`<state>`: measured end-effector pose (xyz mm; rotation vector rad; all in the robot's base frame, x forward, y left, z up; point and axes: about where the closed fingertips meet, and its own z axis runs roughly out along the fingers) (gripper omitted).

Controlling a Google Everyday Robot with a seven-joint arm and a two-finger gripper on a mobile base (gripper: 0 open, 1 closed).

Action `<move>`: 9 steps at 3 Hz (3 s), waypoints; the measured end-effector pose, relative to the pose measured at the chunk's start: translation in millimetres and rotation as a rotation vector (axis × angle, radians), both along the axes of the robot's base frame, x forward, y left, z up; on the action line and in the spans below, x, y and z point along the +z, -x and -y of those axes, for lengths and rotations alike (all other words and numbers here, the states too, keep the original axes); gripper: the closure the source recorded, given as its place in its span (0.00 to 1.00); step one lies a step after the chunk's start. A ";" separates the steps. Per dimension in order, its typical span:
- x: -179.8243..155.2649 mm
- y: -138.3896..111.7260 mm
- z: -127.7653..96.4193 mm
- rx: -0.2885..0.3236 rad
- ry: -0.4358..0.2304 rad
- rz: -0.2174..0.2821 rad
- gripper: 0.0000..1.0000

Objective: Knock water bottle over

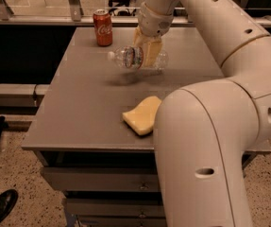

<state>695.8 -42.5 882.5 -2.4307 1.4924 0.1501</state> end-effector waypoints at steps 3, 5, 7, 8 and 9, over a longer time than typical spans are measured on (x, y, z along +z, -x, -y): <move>-18.3 10.3 -30.0 0.099 -0.024 -0.046 0.00; -17.7 10.3 -31.2 0.108 -0.023 -0.043 0.00; 21.1 12.5 39.8 -0.248 -0.521 -0.005 0.00; 37.5 19.4 93.1 -0.413 -0.709 0.057 0.00; 39.9 10.5 123.1 -0.491 -0.736 0.119 0.00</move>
Offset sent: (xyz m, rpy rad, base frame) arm -0.0411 0.0177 -0.0181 -0.0148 0.1556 0.1378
